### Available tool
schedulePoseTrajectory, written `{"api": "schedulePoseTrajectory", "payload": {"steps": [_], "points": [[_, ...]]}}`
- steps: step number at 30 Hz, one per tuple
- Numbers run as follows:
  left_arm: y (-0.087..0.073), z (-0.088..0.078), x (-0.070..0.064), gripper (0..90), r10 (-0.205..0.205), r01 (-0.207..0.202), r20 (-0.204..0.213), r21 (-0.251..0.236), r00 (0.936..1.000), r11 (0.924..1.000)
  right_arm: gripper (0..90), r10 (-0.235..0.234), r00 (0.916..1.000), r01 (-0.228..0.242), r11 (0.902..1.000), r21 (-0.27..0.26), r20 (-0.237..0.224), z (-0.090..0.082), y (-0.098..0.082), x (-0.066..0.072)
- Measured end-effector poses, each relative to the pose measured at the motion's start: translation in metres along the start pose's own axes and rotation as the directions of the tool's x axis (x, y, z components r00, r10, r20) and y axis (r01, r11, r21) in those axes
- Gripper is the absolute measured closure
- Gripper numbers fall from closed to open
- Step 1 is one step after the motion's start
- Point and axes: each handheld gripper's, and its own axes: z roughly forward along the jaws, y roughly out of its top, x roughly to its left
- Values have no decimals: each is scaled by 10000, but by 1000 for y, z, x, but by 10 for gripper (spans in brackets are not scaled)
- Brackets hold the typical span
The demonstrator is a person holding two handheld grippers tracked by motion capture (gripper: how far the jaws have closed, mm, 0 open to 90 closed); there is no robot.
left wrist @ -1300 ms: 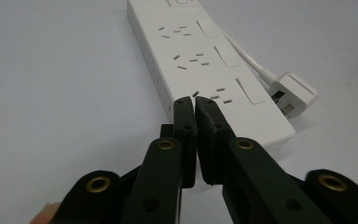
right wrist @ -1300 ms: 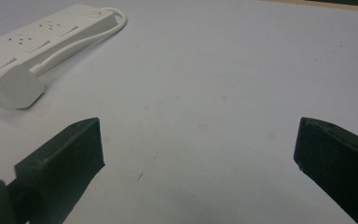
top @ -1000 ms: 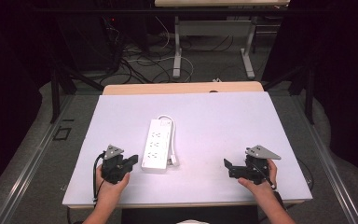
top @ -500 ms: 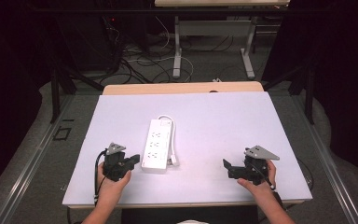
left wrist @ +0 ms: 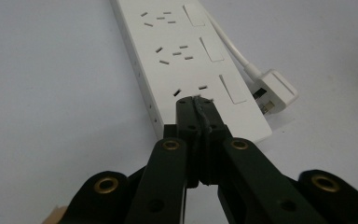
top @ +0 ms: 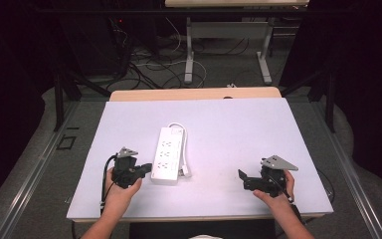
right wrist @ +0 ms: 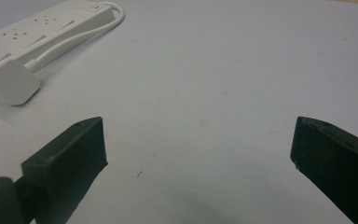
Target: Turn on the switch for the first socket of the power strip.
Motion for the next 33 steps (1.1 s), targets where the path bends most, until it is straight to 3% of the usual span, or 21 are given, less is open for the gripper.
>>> {"api": "schedulePoseTrajectory", "payload": {"steps": [13,15,16,18,22,28,33], "points": [[18,-5,-2,900,203,-231,321,875,9993,9959,30,23,10000,-23,9999,141,14,-1,0,0],[22,-6,-3,900,198,-236,380,1018,9991,9945,31,31,10000,-30,9999,-151,90,3,-1,0],[26,-7,-4,900,177,-228,442,1160,9989,9930,32,50,10000,-50,9999,118,0,1,-1,0],[30,-8,-4,900,273,-332,473,1281,9985,9912,33,22,10000,-22,9999,98,-48,2,-1,0],[36,-8,-7,900,198,-260,473,1340,9987,9906,34,40,10000,-40,9999,127,-47,2,-1,1],[50,-5,-12,900,429,-489,456,1405,9980,9889,37,140,9999,-139,9997,197,-55,2,-2,1],[63,1,-15,900,251,-325,516,1476,9984,9885,38,47,10000,-47,9999,142,-42,3,-2,0]]}}
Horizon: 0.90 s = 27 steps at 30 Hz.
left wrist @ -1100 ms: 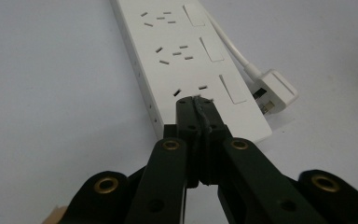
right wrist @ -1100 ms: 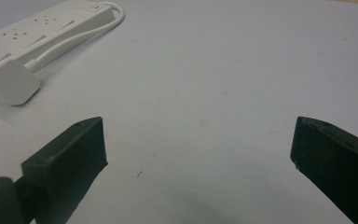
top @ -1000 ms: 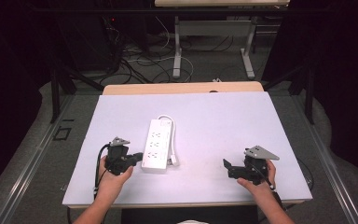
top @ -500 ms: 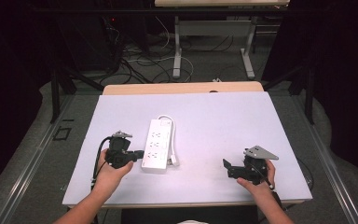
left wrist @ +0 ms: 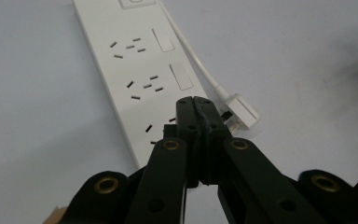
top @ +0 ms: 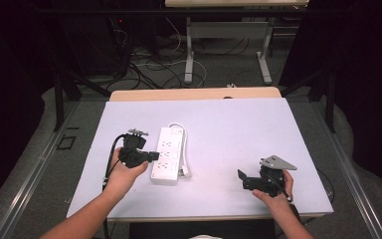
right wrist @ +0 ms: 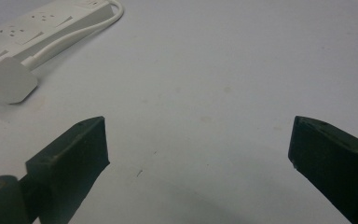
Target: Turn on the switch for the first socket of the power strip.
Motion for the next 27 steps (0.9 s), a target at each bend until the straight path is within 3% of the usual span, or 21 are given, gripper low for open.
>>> {"api": "schedulePoseTrajectory", "payload": {"steps": [27], "points": [[51,15,3,900,-722,722,-41,131,9974,9973,41,37,10000,-37,10000,52,-73,3,1,0]]}}
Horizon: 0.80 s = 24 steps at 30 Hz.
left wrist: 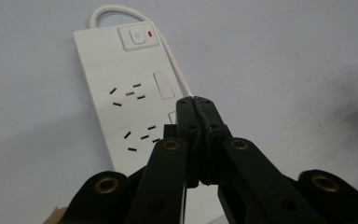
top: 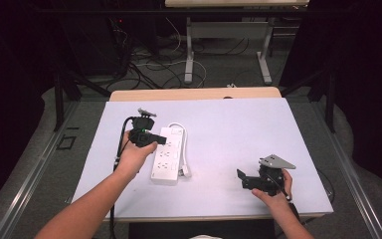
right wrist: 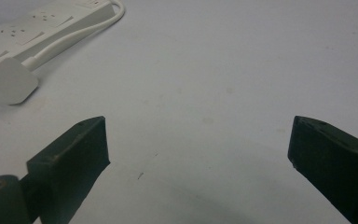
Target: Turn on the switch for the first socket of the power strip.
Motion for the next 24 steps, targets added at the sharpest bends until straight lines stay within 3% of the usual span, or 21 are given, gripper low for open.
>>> {"api": "schedulePoseTrajectory", "payload": {"steps": [24], "points": [[26,36,9,900,-835,835,-110,27,9964,9965,41,-16,10000,16,10000,-46,13,0,1,0]]}}
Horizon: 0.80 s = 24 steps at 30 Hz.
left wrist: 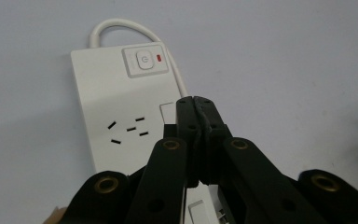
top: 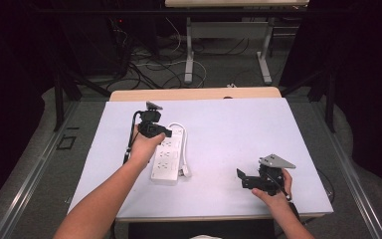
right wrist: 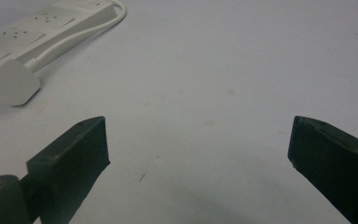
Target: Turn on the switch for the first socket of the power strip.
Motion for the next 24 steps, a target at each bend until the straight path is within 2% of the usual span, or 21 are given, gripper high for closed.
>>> {"api": "schedulePoseTrajectory", "payload": {"steps": [10,16,24], "points": [[8,15,-6,900,-33,33,28,160,10000,9999,42,95,9999,-95,9999,54,-61,-1,0,0],[10,27,-11,900,56,-50,-131,443,9999,9990,43,63,10000,-63,10000,-1,-29,-1,0,-1],[11,37,-9,900,-87,109,-361,616,9993,9980,46,34,10000,-34,10000,17,-26,-1,1,-2]]}}
